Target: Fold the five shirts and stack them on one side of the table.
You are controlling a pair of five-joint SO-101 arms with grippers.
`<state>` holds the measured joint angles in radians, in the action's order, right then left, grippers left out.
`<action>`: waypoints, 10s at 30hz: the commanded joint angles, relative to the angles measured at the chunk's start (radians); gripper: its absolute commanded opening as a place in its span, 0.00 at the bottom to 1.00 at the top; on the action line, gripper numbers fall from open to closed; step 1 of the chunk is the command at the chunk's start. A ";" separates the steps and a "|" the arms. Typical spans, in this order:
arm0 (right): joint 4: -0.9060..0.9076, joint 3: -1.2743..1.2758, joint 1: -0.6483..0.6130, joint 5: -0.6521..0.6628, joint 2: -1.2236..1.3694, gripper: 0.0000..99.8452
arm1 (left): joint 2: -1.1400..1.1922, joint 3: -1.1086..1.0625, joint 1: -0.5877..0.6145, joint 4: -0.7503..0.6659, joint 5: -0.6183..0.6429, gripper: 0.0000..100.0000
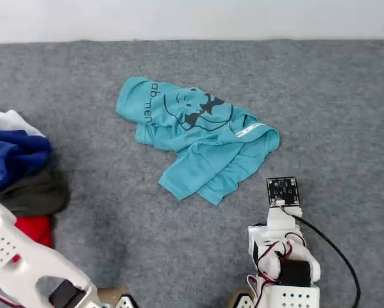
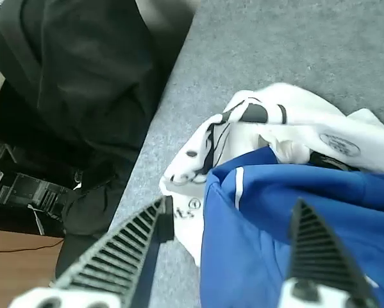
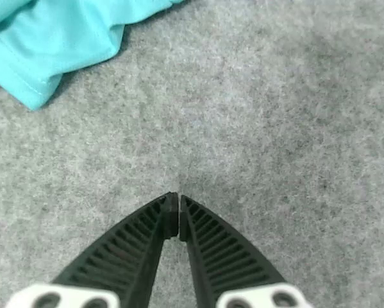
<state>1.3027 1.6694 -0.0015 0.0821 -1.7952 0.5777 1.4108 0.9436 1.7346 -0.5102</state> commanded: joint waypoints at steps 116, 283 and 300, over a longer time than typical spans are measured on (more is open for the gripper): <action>-0.022 -1.984 -0.677 0.272 2.417 0.19 | -1.999 -2.045 -0.373 0.020 0.301 0.02; 0.447 -1.588 0.616 0.704 1.333 0.01 | -0.207 -0.733 -1.129 0.021 0.158 0.01; 0.297 -2.183 0.476 0.652 1.337 0.01 | -0.801 -0.725 -1.063 0.011 0.043 0.01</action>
<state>1.6678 -0.3913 0.5063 0.7434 -0.4173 -0.1204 0.6299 -0.1427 1.7377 -0.3828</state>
